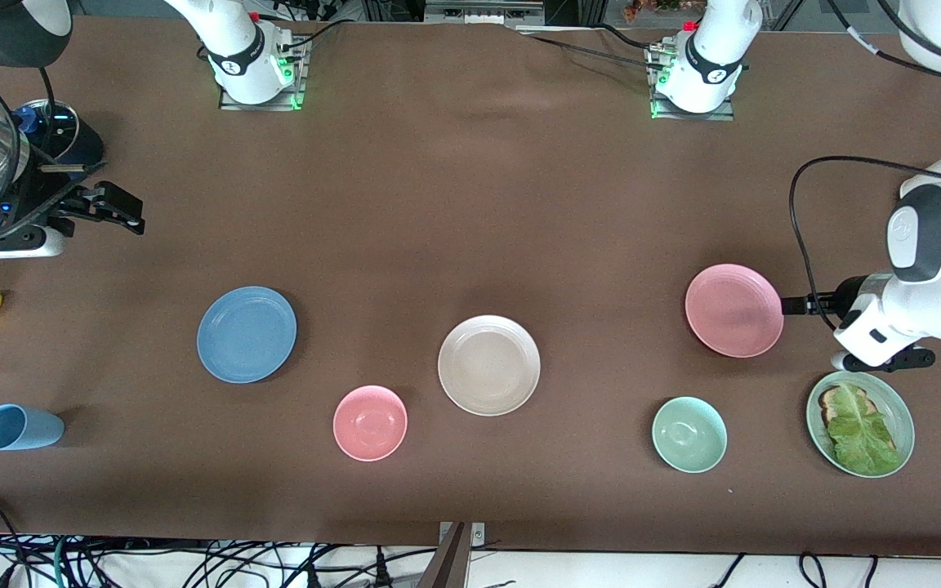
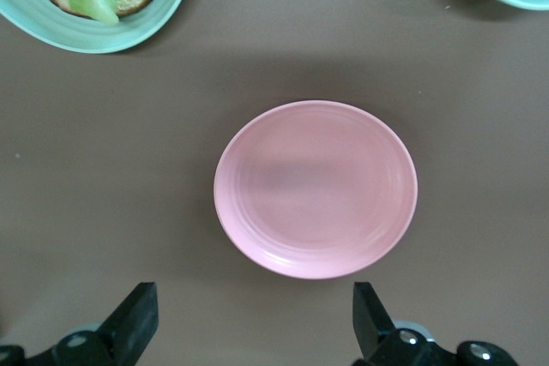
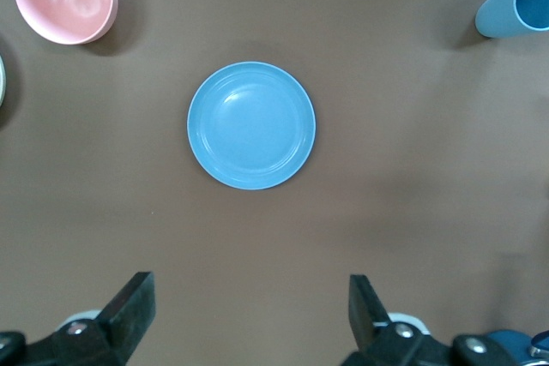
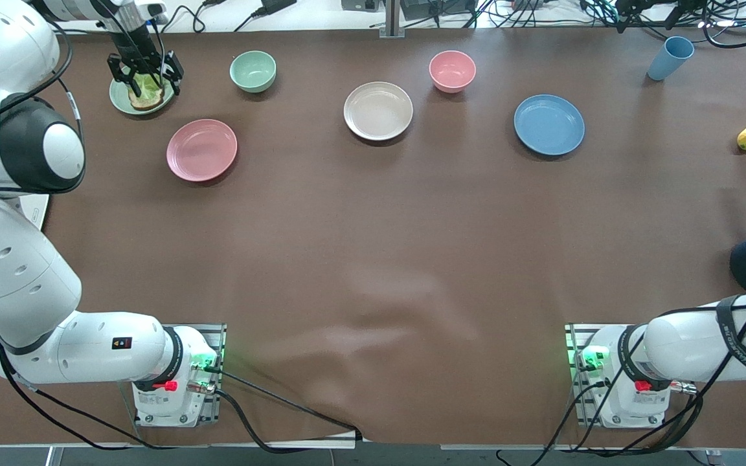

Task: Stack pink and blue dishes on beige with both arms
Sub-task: 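Move the left gripper to the pink plate while the right gripper reaches the blue plate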

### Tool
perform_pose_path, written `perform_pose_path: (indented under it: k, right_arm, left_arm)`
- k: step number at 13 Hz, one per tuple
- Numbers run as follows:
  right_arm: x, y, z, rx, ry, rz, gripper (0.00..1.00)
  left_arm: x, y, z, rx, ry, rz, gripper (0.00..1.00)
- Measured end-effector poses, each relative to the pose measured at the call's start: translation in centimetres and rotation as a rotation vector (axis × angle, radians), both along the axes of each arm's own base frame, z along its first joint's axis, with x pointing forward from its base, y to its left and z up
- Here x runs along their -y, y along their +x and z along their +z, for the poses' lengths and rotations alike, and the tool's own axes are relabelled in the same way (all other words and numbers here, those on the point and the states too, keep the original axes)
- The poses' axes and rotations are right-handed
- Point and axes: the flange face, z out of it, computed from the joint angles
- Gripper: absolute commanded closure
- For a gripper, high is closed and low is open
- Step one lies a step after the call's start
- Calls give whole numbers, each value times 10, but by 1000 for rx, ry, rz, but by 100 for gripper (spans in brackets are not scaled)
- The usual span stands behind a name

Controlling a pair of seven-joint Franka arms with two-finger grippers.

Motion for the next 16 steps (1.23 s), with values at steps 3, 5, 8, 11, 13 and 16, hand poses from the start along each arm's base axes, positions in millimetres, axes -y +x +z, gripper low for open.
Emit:
perform_pose_path:
  k: [3, 5, 8, 11, 13, 16]
  right_arm:
    - [4, 4, -10, -19, -2, -7, 0]
    - [-5, 10, -32, -57, -3, 8, 0]
    - [-30, 18, -63, -100, -7, 46, 0]
    - [-25, 19, -65, -101, -7, 41, 0]
    - [-13, 22, -66, -101, -3, 47, 0]
    - [6, 33, -86, -103, 10, 48, 0]
  left_arm:
    - [-16, 0, -33, -41, -3, 22, 0]
    - [-42, -1, -63, -8, -11, 29, 0]
    - [-67, -20, -116, 60, -22, 11, 0]
    - [-65, -39, -148, 132, -17, 0, 0]
    - [-63, -55, -160, 141, -17, 0, 1]
    - [-62, -68, -164, 128, -20, 3, 84]
